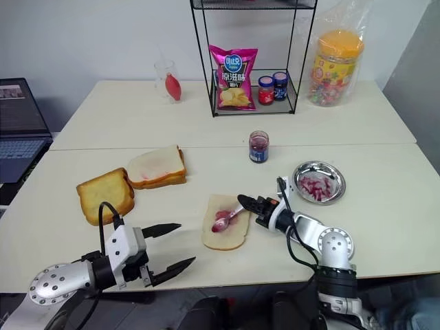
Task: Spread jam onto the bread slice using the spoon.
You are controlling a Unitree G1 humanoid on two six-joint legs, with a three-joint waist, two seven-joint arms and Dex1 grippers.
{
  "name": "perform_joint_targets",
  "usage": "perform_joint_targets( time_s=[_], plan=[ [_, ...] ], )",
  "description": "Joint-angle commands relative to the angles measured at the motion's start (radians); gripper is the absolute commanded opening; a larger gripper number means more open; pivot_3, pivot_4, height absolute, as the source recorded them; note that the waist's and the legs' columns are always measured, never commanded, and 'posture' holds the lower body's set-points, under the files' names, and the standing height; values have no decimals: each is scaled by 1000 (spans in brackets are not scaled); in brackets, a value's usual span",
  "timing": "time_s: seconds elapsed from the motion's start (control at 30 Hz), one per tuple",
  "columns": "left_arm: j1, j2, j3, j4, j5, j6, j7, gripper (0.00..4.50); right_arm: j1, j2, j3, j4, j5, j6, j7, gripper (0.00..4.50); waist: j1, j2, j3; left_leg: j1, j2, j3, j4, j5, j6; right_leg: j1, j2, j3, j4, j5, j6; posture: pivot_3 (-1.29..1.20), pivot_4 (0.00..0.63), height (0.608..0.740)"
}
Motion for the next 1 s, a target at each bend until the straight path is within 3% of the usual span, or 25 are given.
perform_joint_targets(
  time_s=[0.03, 0.27, 0.53, 0.77, 1.0],
  plan=[
    [10, 0, 3, -14, -1, -32, -2, 4500, 41, -73, -62, -59, 61, 57, -20, 36, 3, 0, 0, 0, 0, 0, 0, 0, 0, 0, 0, 0, 0, 0, 0, 0, 150, 740],
    [5, 6, 13, -1, -7, -36, -6, 4500, -16, -60, -106, -84, 194, 35, -105, 36, 3, 0, 0, -1, 0, 0, 0, 0, 1, 1, 0, 0, -6, 0, 0, 0, 150, 740],
    [-15, 10, 5, -20, -14, -9, 0, 4500, -68, 6, -52, 8, 109, -57, -133, 36, -5, 0, 0, -1, 0, 1, -2, -1, 1, 1, 1, 0, -8, 2, 4, 0, 150, 740],
    [-31, 9, -2, -19, -15, 0, 1, 4500, 13, -29, -23, -34, 118, -19, -116, 36, -3, 0, 0, -2, 0, 2, -3, -2, 3, 1, 0, 1, -9, 4, 1, 0, 150, 740],
    [-37, 13, -6, -33, -23, 16, -9, 4500, 84, -138, -90, -90, 217, 9, -118, 36, 0, 0, 0, -2, 0, 2, -2, -2, 3, 1, 0, 1, -9, 3, 4, 0, 150, 740]
  ],
)
